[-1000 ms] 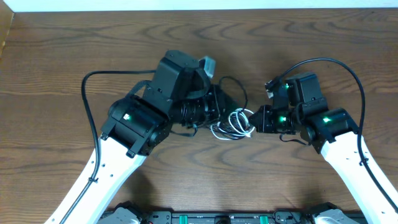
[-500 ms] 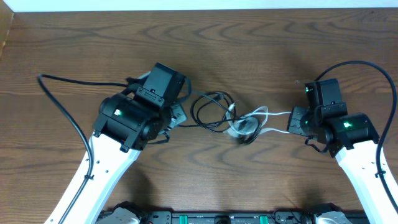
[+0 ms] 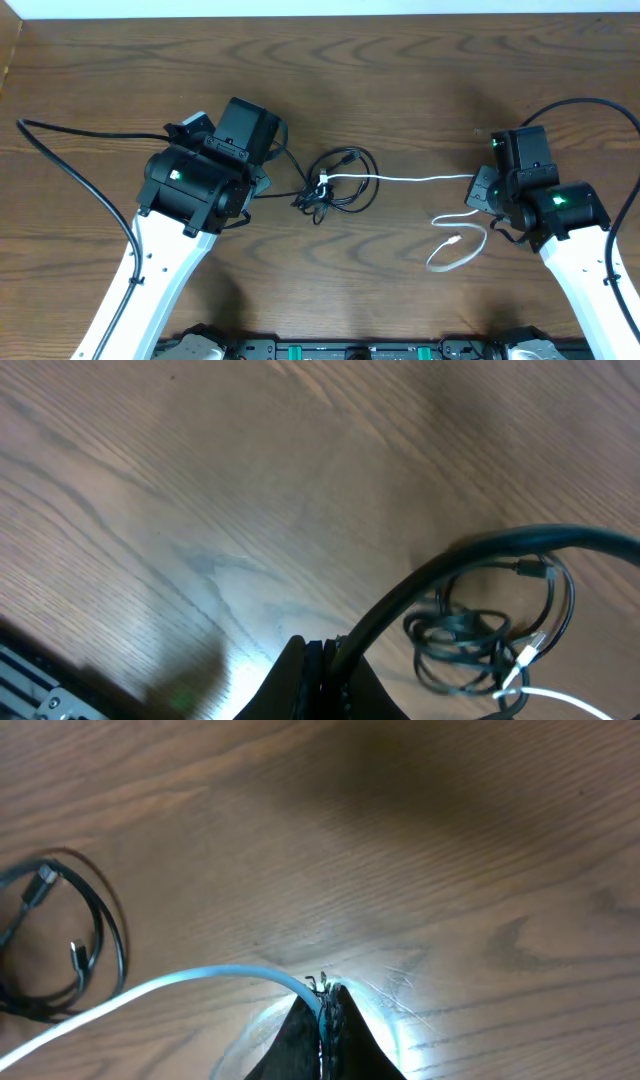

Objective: Untangle cables
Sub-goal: 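Pull the white cable rightward with the right gripper, away from the left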

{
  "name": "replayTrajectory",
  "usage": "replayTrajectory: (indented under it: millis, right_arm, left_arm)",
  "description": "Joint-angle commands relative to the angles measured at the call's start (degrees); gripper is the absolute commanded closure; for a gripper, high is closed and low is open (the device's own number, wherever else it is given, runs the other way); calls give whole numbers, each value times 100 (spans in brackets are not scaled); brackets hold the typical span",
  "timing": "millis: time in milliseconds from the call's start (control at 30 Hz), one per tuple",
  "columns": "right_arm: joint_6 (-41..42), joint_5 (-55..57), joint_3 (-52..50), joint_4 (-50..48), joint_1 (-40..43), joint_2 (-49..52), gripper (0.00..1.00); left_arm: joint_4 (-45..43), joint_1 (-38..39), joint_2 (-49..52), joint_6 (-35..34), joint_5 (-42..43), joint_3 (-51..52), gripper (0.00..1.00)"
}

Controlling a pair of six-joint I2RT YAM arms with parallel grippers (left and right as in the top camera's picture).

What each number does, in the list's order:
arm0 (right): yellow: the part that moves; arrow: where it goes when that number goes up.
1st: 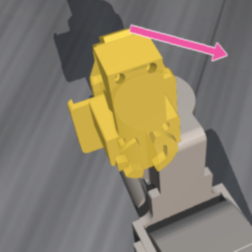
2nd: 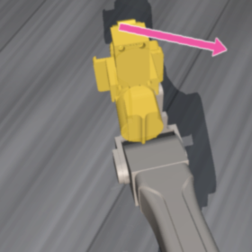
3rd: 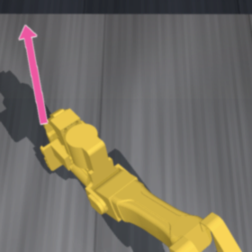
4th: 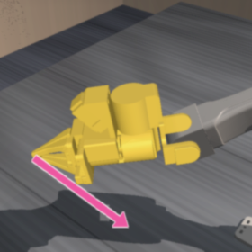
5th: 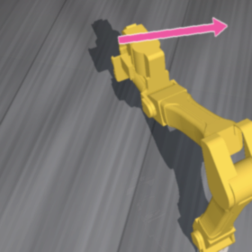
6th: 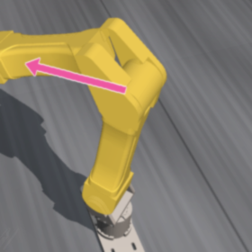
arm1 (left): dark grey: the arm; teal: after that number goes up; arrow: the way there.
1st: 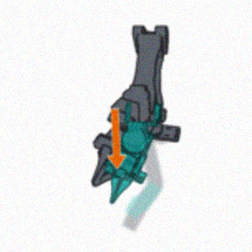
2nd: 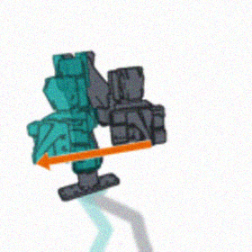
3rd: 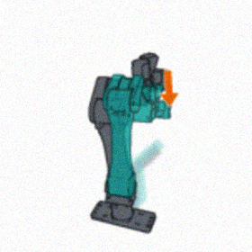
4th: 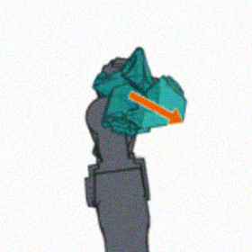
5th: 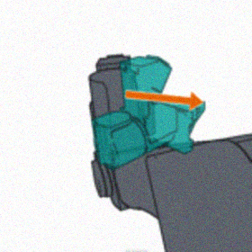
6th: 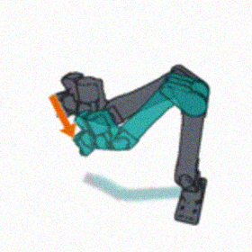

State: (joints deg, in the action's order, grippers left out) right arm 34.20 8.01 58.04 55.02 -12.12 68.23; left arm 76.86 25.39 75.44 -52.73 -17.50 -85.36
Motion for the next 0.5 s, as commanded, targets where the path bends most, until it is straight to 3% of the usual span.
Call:
replayTrajectory:
  millis: [0,133,333,467]
  right_arm:
    - [348,-313,186,-140,46,-109,99]
    - [275,-374,616,-343,57,-345,99]
    - [-669,-109,2245,-317,229,-662,99]
    - [-859,-107,3265,-195,245,-660,99]
  left_arm:
    - [-55,-35,-28,-76,-101,-24,92]
    - [-63,-35,66,-79,-111,-24,92]
    - [-63,-35,326,-157,-98,-20,92]
    - [-111,-35,544,-181,116,-20,92]
